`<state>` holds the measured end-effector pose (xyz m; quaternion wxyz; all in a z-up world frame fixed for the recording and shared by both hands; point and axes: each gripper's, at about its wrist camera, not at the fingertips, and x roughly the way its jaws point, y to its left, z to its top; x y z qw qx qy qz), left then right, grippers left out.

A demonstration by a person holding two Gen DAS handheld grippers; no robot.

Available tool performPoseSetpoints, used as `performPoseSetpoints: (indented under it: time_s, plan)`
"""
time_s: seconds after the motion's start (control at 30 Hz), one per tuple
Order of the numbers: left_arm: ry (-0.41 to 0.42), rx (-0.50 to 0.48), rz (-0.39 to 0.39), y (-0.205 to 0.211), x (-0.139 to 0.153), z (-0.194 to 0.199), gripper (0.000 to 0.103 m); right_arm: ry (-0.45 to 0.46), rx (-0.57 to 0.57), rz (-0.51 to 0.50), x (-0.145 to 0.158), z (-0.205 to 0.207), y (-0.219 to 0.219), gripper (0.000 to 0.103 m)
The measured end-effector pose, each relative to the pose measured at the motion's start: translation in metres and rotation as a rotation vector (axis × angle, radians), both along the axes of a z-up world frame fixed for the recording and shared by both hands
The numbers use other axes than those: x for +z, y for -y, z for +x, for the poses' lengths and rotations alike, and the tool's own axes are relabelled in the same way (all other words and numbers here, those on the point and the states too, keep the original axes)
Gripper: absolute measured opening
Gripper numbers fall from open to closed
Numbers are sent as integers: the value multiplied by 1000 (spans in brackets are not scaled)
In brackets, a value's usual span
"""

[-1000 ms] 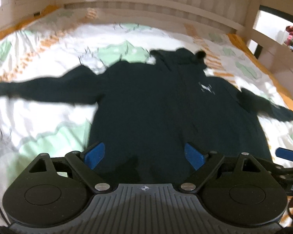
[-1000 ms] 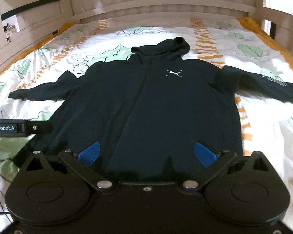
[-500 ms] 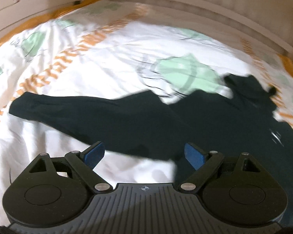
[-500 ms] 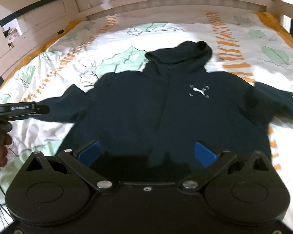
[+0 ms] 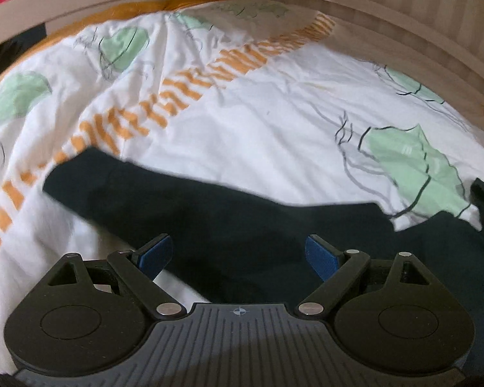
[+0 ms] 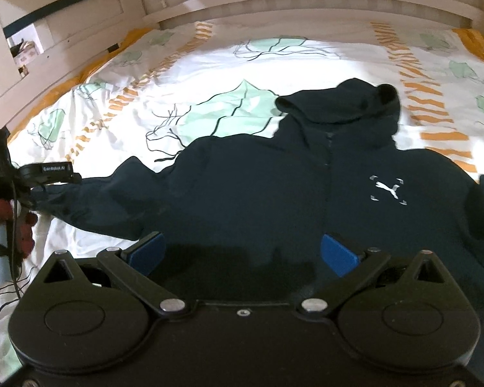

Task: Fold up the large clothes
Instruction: 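Grasp the hoodie sleeve cuff with the left gripper and lift it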

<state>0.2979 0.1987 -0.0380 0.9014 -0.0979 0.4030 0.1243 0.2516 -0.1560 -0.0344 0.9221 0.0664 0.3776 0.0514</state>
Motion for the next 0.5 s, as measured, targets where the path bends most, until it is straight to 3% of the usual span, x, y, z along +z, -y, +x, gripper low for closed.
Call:
performPoseSetpoints:
  time_s: [0.23,0.5]
  plan:
    - [-28,-5,-10,-17,-16,-6,89,-21,42,-27,-14,22,-18,102]
    - [-76,99,-48,-53,-36,7,90,-19,56,-11,-16,43,-27,102]
